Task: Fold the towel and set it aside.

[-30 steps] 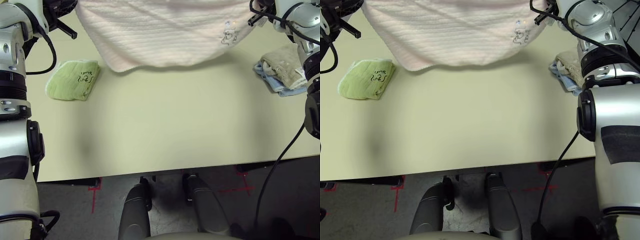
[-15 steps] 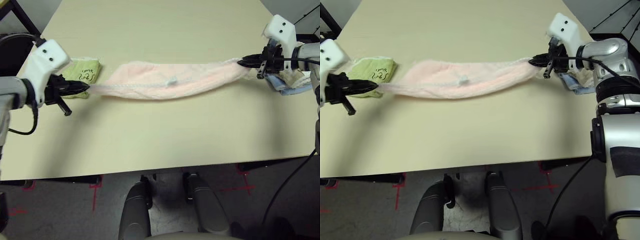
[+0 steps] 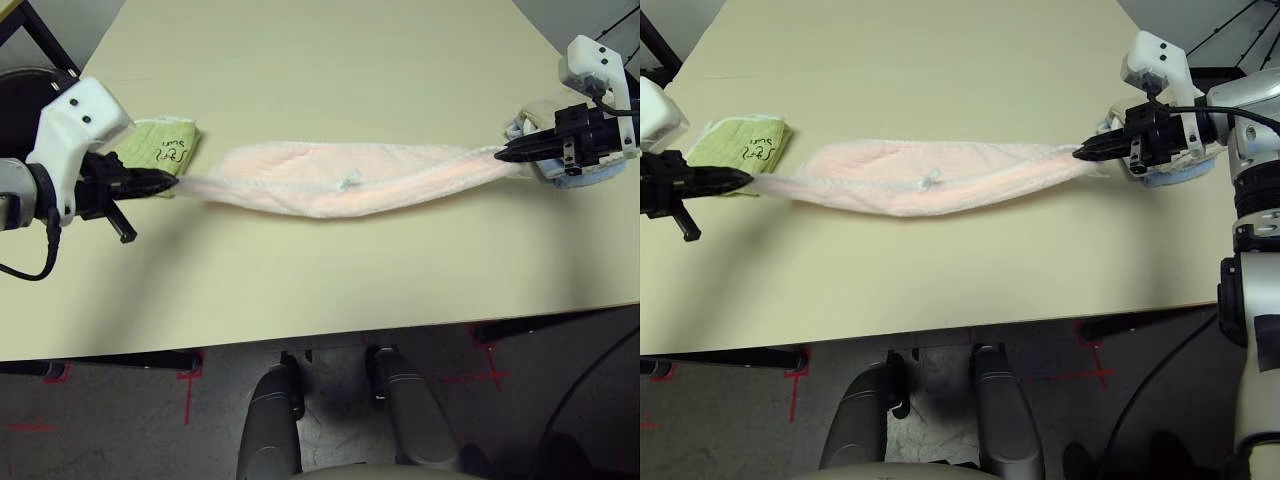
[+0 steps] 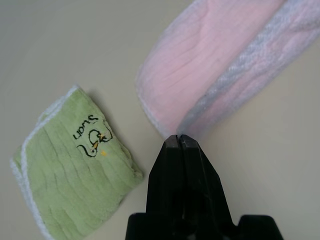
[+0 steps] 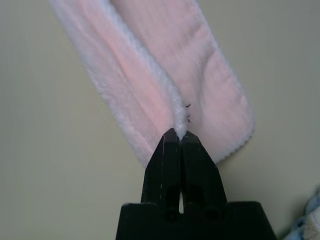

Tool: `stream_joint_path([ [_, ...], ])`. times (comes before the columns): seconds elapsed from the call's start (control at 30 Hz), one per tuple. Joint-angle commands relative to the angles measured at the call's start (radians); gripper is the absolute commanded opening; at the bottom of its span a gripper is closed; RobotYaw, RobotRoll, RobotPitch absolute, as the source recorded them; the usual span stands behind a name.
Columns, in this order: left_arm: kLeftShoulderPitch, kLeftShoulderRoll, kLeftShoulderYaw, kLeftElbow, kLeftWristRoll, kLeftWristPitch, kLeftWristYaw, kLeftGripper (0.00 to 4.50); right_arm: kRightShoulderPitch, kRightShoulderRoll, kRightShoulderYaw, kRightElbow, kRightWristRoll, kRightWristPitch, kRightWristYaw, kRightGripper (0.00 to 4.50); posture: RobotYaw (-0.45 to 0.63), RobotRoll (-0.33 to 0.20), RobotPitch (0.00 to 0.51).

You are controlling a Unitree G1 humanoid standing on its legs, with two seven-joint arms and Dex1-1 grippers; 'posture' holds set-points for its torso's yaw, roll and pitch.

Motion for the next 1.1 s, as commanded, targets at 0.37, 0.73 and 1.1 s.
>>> stream_joint_path([
  [0.37, -0.289, -0.163, -0.178, 0.289, 0.145, -0.196, 0.066, 0.04, -0.067, 0.059, 0.008, 0.155, -0.096, -0.098, -0.332, 0.00, -0.14, 0.000, 0.236],
  [0.73, -0.354, -0.271, -0.232, 0.419, 0.229, -0.298, 0.078, 0.04, -0.091, 0.146, 0.019, 0.247, -0.160, -0.145, -0.551, 0.00, -0.15, 0.000, 0.234],
  [1.1, -0.361, -0.279, -0.222, 0.508, 0.273, -0.360, 0.108, 0.04, -0.095, 0.184, 0.035, 0.317, -0.197, -0.154, -0.687, 0.00, -0.15, 0.000, 0.235],
])
